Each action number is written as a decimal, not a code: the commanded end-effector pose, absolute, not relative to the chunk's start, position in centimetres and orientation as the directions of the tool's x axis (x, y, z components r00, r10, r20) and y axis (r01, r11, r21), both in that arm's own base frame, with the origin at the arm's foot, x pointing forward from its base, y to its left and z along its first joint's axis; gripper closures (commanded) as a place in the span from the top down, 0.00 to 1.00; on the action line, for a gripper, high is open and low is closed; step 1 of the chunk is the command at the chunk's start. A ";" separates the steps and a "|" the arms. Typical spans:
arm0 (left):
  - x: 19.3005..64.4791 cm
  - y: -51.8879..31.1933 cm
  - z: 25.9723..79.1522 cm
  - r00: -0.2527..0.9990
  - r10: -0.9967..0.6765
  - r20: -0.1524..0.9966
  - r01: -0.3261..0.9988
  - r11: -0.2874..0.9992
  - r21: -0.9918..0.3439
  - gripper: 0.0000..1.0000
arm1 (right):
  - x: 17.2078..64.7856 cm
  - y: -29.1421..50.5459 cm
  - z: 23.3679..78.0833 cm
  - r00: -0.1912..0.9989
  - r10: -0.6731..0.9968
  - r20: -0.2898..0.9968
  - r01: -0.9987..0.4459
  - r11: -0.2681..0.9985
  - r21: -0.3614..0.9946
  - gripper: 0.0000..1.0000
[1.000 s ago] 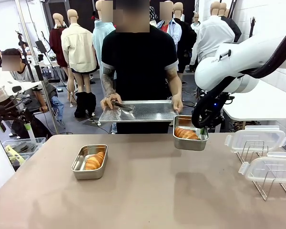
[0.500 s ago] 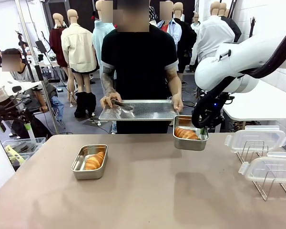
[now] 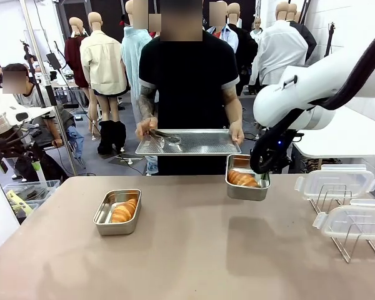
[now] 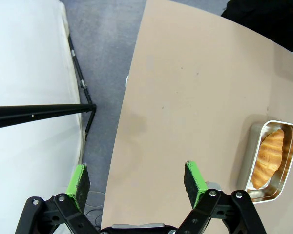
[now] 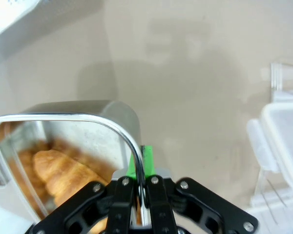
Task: Place the bread in airtight containers.
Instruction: Once an object is inside an Airtight Container , place the container in the center of the table, then pick up one Airtight Container lid and hand it to the human.
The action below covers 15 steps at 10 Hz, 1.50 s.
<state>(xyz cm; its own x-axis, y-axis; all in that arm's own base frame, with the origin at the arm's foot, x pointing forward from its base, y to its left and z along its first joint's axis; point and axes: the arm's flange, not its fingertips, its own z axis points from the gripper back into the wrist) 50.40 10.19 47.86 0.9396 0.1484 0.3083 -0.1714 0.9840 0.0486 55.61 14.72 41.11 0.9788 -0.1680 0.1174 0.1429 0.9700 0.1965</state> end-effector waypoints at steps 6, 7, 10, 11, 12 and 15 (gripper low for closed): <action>50.1 10.1 47.9 0.939 0.150 0.310 -0.175 0.983 0.057 1.00 | 61.0 16.5 33.4 0.994 -0.103 0.031 0.099 0.991 0.092 0.00; 50.1 10.1 47.9 0.939 0.150 0.310 -0.175 0.983 0.057 1.00 | 61.3 16.7 32.4 0.995 -0.095 0.003 0.094 0.990 0.101 0.00; 50.1 10.1 47.9 0.939 0.150 0.310 -0.175 0.983 0.057 1.00 | 60.8 16.8 31.5 0.996 -0.084 0.010 0.083 0.991 0.107 0.05; 50.1 10.1 47.9 0.939 0.150 0.310 -0.175 0.983 0.057 1.00 | 60.7 16.7 31.5 0.996 -0.087 0.011 0.086 0.992 0.097 0.21; 50.1 10.1 47.9 0.939 0.150 0.310 -0.175 0.983 0.057 1.00 | 60.6 16.7 31.6 0.997 -0.081 0.016 0.079 0.993 0.090 0.41; 50.1 10.1 47.9 0.939 0.150 0.310 -0.175 0.983 0.057 1.00 | 59.5 16.5 32.2 0.997 -0.080 0.018 0.078 0.992 0.095 0.99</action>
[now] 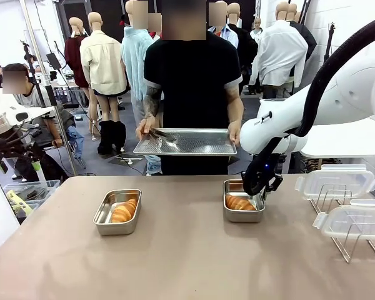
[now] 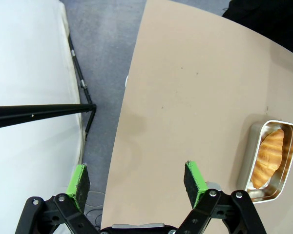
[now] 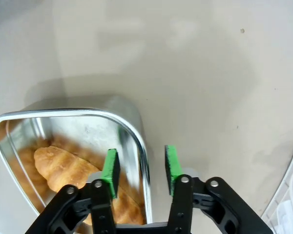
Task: Place the bread in airtight containers.
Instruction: Pick up one Airtight Container lid and hand it to the human.
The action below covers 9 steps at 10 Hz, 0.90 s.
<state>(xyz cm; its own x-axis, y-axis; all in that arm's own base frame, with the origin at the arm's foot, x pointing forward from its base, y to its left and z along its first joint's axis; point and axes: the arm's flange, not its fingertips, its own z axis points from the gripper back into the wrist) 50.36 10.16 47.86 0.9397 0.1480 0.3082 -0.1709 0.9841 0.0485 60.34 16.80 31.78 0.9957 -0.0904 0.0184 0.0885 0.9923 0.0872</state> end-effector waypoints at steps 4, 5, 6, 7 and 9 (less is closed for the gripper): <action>50.1 10.1 47.9 0.939 0.150 0.310 -0.175 0.983 0.057 1.00 | 56.8 16.9 34.9 1.000 0.026 0.004 -0.026 0.996 0.088 1.00; 50.1 10.1 47.9 0.939 0.150 0.310 -0.175 0.983 0.057 1.00 | 54.9 16.5 36.8 0.998 0.057 0.015 -0.058 0.994 0.095 1.00; 50.1 10.1 47.9 0.939 0.150 0.310 -0.175 0.983 0.057 1.00 | 52.9 15.8 39.0 0.998 0.048 0.049 -0.051 0.996 0.078 1.00; 50.1 10.1 47.9 0.939 0.150 0.310 -0.175 0.983 0.057 1.00 | 51.2 15.4 41.0 0.996 0.072 0.055 -0.076 0.995 0.062 1.00; 50.1 10.1 47.9 0.939 0.150 0.310 -0.175 0.983 0.057 1.00 | 49.1 14.1 45.4 0.989 0.137 0.056 -0.137 0.990 0.008 1.00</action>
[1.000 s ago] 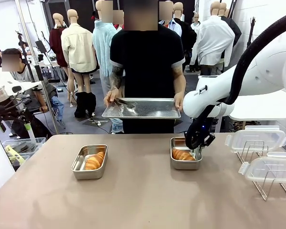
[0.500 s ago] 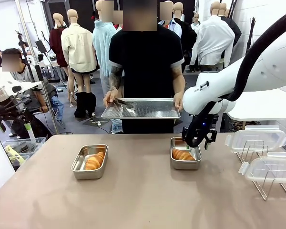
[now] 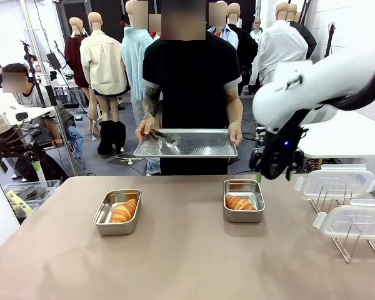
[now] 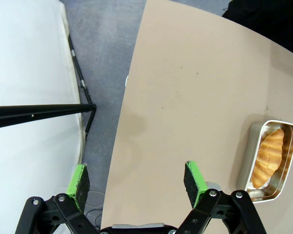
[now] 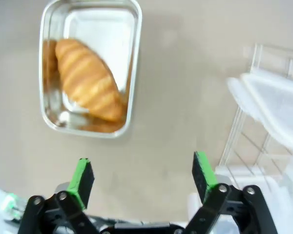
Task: Place the bread in airtight containers.
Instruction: Pick up one Airtight Container lid and hand it to the human.
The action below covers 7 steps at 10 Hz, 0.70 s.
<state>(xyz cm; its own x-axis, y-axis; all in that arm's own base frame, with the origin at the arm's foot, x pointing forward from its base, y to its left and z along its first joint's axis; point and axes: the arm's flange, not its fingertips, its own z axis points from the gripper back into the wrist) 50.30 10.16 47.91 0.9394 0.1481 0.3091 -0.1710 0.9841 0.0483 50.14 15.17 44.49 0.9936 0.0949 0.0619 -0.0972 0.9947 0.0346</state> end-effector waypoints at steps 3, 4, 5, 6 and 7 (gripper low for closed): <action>50.1 10.1 47.9 0.939 0.150 0.310 -0.175 0.983 0.057 1.00 | 43.7 9.0 52.2 0.932 0.354 -0.081 -0.355 0.935 -0.011 1.00; 50.1 10.1 47.9 0.939 0.150 0.310 -0.175 0.983 0.057 1.00 | 42.1 7.2 53.3 0.845 0.505 -0.174 -0.515 0.857 -0.012 1.00; 50.1 10.1 47.9 0.939 0.150 0.310 -0.175 0.983 0.057 1.00 | 40.9 5.5 54.2 0.824 0.548 -0.143 -0.554 0.832 -0.003 1.00; 50.1 10.1 47.9 0.939 0.150 0.310 -0.175 0.983 0.057 1.00 | 39.3 3.6 54.7 0.776 0.612 -0.151 -0.620 0.785 0.000 1.00; 50.1 10.1 47.9 0.939 0.150 0.310 -0.175 0.983 0.057 1.00 | 37.9 1.4 55.9 0.678 0.732 -0.067 -0.722 0.680 0.124 1.00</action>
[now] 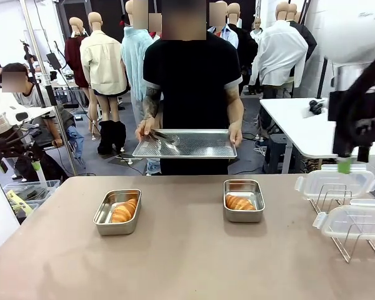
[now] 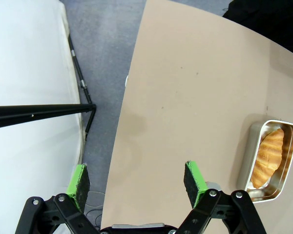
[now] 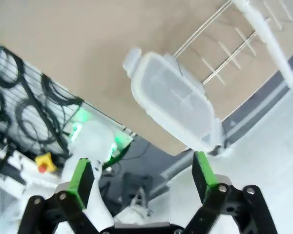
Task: Place the bread in airtight containers.
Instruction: Pick up one Airtight Container lid and hand it to the human.
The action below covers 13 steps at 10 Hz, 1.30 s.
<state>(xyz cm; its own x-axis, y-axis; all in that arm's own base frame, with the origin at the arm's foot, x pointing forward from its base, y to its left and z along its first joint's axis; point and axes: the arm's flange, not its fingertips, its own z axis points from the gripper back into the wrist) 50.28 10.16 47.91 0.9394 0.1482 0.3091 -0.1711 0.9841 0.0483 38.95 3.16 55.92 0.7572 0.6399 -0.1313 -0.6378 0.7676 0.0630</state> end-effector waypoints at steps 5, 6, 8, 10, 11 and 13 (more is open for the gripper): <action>50.1 10.1 47.9 0.939 0.150 0.310 -0.175 0.983 0.057 1.00 | 39.1 1.6 56.0 0.231 0.922 -0.312 -0.934 0.300 0.193 1.00; 50.1 10.1 47.9 0.939 0.150 0.310 -0.175 0.983 0.057 1.00 | 39.7 0.4 56.8 -0.080 0.917 -0.391 -0.976 0.007 0.217 1.00; 50.1 10.1 47.9 0.939 0.150 0.310 -0.175 0.983 0.057 1.00 | 40.5 -2.0 57.2 -0.430 0.782 -0.451 -0.903 -0.364 0.231 1.00; 50.1 10.1 47.9 0.939 0.150 0.310 -0.175 0.983 0.057 1.00 | 40.6 -3.4 56.5 -0.512 0.745 -0.427 -0.853 -0.501 0.149 1.00; 50.1 10.1 47.9 0.939 0.150 0.310 -0.175 0.983 0.057 1.00 | 40.4 -3.7 55.4 -0.470 0.803 -0.367 -0.875 -0.478 0.073 1.00; 50.1 10.1 47.9 0.939 0.150 0.310 -0.175 0.983 0.057 1.00 | 39.6 -4.3 52.9 -0.393 0.884 -0.253 -0.904 -0.422 -0.070 1.00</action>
